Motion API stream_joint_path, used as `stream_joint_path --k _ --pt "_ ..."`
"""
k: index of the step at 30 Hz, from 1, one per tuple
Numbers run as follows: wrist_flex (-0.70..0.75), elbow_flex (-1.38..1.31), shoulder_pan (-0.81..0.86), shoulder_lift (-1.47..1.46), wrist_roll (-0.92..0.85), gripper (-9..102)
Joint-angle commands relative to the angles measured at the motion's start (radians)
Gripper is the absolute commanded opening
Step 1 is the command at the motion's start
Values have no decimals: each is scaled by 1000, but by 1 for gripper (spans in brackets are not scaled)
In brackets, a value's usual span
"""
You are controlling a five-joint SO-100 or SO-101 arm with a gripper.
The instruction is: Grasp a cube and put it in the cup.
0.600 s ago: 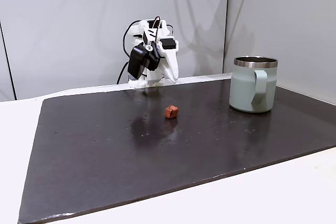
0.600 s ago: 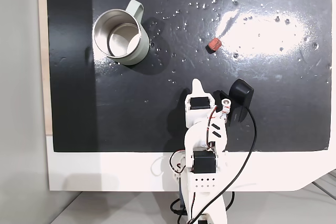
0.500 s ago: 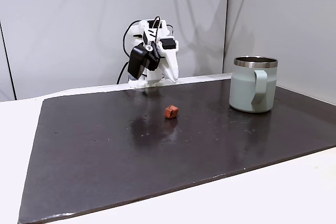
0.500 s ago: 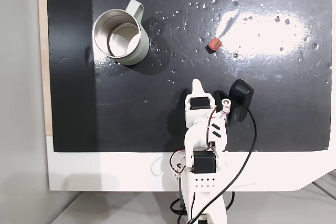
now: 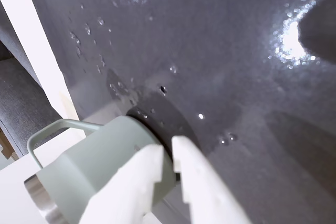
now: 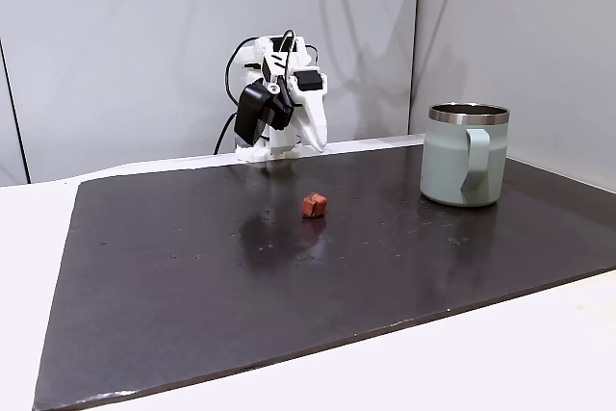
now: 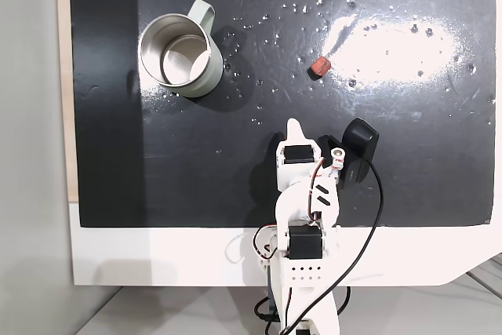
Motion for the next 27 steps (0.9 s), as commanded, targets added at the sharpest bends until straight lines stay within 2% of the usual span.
stream_joint_path --k 1,5,11,19,27 --pt "-31 -8 -23 8 2 0" --pt "2 -57 -32 8 -35 0" --pt "167 -308 -38 -41 -114 0" --pt "339 -805 67 -469 -195 0" --pt "377 -1140 195 -893 -308 0"
